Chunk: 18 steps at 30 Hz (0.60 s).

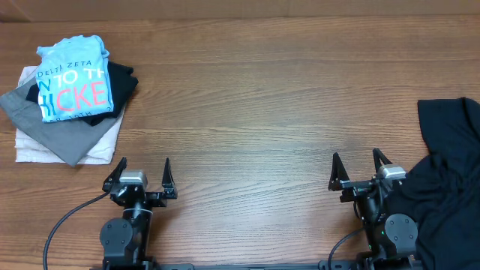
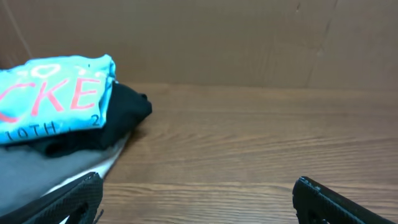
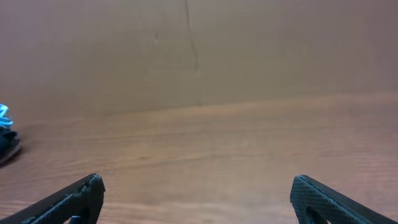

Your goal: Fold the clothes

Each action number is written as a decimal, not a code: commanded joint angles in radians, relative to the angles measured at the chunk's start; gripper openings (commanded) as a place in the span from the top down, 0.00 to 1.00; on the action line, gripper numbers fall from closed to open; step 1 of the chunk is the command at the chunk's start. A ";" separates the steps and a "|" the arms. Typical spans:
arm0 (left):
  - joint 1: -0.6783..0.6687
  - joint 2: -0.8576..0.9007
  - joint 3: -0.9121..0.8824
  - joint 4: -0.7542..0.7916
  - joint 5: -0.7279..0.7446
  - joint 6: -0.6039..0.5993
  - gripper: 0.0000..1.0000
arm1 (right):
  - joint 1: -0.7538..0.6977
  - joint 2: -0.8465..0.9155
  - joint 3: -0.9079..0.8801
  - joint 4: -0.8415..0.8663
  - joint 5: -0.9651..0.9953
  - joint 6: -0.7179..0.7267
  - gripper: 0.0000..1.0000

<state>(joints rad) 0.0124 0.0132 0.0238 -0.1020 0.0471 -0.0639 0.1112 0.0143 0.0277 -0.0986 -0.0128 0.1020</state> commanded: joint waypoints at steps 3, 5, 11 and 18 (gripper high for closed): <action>-0.006 0.003 0.172 -0.113 -0.002 -0.099 0.00 | -0.004 0.060 0.181 -0.117 0.081 0.056 0.00; -0.006 0.030 0.243 -0.167 -0.002 -0.101 0.00 | -0.004 0.116 0.266 -0.170 0.092 0.056 0.00; -0.006 0.209 0.473 -0.311 0.023 -0.096 0.00 | -0.004 0.345 0.521 -0.296 0.108 0.055 0.00; -0.006 0.490 0.725 -0.535 0.026 -0.093 0.00 | -0.007 0.682 0.785 -0.488 0.119 0.055 0.00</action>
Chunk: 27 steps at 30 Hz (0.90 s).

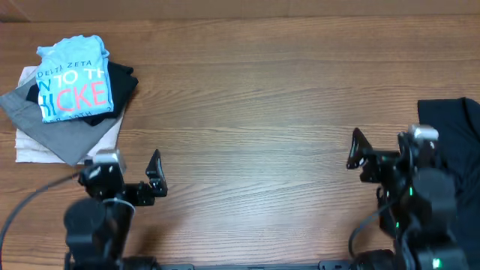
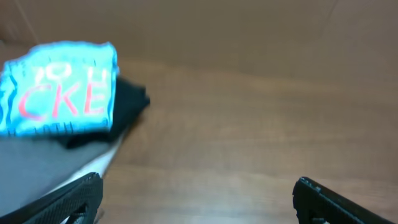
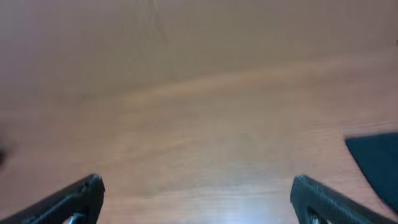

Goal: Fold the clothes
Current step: 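Reach the right gripper to the black t-shirt and grasp it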

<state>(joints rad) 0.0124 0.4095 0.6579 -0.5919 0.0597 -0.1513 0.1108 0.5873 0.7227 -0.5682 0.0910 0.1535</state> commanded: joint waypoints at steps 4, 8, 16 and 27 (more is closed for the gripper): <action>-0.006 0.188 0.150 -0.090 0.030 -0.007 0.00 | -0.006 0.235 0.137 0.008 0.000 0.003 0.00; -0.006 0.233 0.152 -0.089 0.065 -0.009 0.00 | -0.016 0.351 0.136 0.027 0.217 0.104 0.08; -0.006 0.244 0.151 -0.085 0.064 -0.011 0.00 | -0.182 0.656 0.111 -0.272 0.320 0.612 0.00; -0.006 0.244 0.151 -0.085 0.065 -0.011 0.00 | -0.317 1.014 0.081 -0.222 0.261 0.637 0.02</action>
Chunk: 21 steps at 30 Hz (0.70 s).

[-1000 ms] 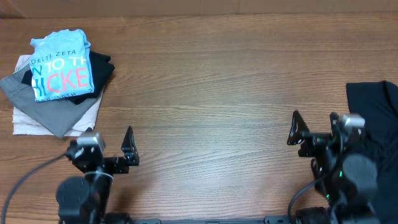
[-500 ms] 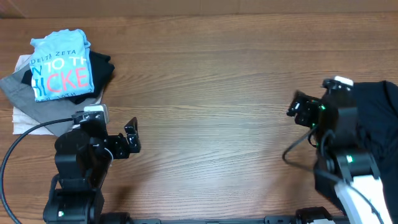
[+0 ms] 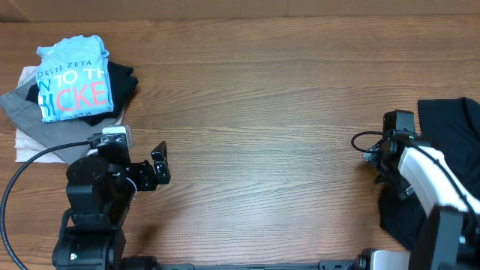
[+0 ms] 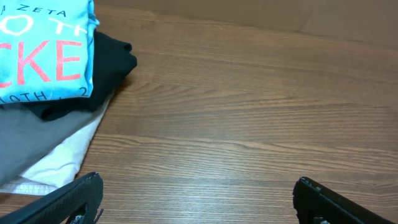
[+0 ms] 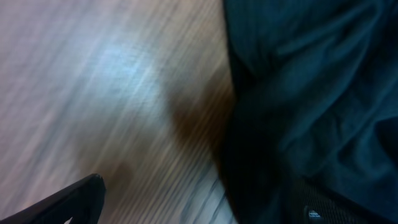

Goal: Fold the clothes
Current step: 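Reach the right gripper to the black t-shirt and grasp it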

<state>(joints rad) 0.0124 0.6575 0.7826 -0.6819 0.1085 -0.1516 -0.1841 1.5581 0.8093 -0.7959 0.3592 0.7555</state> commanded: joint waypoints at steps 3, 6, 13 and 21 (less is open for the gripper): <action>-0.006 -0.004 0.027 0.005 0.016 -0.010 0.00 | -0.050 0.090 -0.005 0.019 -0.023 0.034 0.03; -0.006 -0.004 0.027 0.005 0.016 -0.010 0.00 | -0.076 0.127 -0.005 0.036 -0.043 0.032 0.28; -0.006 -0.004 0.027 0.005 0.015 -0.010 0.00 | -0.076 0.146 -0.004 0.117 -0.328 -0.149 0.96; -0.006 -0.004 0.026 0.006 0.015 -0.010 0.00 | 0.117 0.146 0.037 0.422 -0.907 -0.414 0.96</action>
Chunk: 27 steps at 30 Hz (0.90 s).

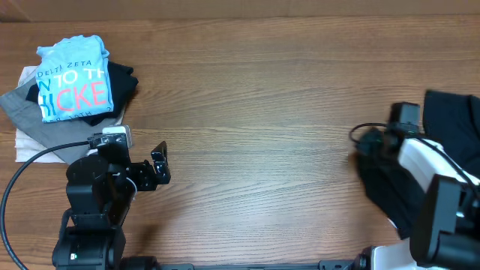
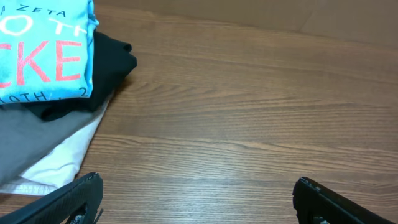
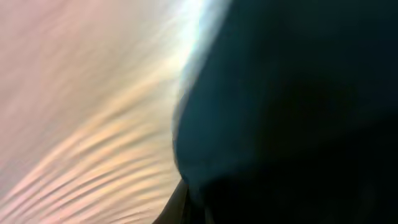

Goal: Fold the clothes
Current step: 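Reach the right gripper to the black t-shirt and grasp it, then drag the black t-shirt leftward to the table center with right gripper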

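A loose black garment (image 1: 386, 191) lies crumpled at the table's right edge and fills most of the right wrist view as dark cloth (image 3: 292, 93). My right gripper (image 1: 365, 144) is at its left edge, shut on a fold of it. A folded stack sits at the far left, with a light blue printed shirt (image 1: 73, 88) on top. My left gripper (image 2: 199, 202) is open over bare wood, right of the stack's white bottom piece (image 2: 56, 165).
Under the blue shirt in the stack are a black piece (image 1: 124, 81), a grey piece (image 1: 30, 112) and a white one (image 1: 101, 146). The wooden table (image 1: 255, 97) stretches between the stack and the black garment. A brown wall (image 2: 348, 18) closes the far side.
My right gripper was open beside the black garment's left edge and is now shut on it. The garment's near edge now sits farther left. The left arm has not moved.
Both grippers stood open, low at the table's front edge. Then both arms were raised. Later the left one hung open beside the folded stack and the right one was open at the black garment. Now the right gripper holds that garment's edge.
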Each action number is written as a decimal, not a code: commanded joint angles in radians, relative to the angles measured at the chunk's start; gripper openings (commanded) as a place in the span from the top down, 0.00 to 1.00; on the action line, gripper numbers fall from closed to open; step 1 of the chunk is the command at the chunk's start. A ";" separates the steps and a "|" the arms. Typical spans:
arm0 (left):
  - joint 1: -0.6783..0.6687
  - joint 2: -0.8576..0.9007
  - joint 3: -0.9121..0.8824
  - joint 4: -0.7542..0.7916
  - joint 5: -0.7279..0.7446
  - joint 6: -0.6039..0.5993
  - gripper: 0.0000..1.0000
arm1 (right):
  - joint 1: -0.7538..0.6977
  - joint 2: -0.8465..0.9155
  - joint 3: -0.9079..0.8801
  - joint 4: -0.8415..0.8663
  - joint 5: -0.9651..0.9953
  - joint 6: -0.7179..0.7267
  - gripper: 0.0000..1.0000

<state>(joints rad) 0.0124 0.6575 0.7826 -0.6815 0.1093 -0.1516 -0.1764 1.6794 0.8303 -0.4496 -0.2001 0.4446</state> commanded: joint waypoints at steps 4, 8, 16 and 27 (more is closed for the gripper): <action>-0.006 -0.004 0.026 0.006 0.012 -0.009 0.00 | 0.276 0.024 0.078 0.291 -0.363 -0.031 0.96; -0.006 -0.003 0.026 0.013 0.011 -0.009 0.00 | 0.433 0.025 0.157 0.473 -0.319 -0.025 0.87; -0.006 -0.003 0.026 0.026 0.014 -0.010 0.00 | 0.526 0.023 0.305 0.405 -0.158 -0.025 0.00; -0.006 0.051 0.024 0.093 0.150 -0.034 0.00 | 0.266 -0.149 0.335 -0.091 0.022 -0.014 0.00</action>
<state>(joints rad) 0.0124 0.6704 0.7834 -0.6186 0.1669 -0.1604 0.1650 1.6459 1.1385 -0.4866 -0.2779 0.4255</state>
